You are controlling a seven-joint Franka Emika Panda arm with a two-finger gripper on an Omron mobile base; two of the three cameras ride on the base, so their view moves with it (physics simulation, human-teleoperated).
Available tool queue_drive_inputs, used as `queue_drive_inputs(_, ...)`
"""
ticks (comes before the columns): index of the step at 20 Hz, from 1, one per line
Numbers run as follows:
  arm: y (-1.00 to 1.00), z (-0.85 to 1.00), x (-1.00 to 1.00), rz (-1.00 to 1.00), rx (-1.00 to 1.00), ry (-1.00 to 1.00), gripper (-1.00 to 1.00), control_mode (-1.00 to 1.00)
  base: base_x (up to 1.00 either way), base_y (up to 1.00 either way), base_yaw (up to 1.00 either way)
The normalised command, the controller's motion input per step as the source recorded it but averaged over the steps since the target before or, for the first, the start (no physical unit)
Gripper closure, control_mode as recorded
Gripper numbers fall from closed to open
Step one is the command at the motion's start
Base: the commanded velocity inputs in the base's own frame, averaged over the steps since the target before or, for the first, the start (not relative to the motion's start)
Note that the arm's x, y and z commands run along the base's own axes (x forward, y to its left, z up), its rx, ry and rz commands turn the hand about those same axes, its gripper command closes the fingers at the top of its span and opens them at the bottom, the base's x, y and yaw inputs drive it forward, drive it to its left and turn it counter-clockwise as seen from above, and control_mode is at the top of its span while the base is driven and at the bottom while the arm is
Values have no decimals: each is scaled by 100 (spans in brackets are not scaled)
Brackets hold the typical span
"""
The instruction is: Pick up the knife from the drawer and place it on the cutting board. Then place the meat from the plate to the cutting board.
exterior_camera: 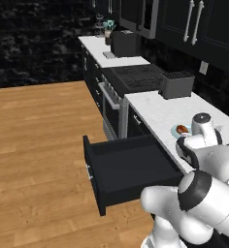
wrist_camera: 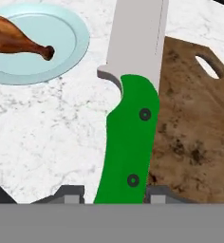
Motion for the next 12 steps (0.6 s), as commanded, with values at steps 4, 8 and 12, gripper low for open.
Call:
queue_drive_inputs(4,-99,-71,-28,-3,2,2,100,-100,0,0,0)
queue_drive_inputs(8,-97,-28,-3,-5,3,9,100,-100,0,0,0)
queue_drive_inputs(12,-92,-30,-15,-9,0,4,100,-100,0,0,0)
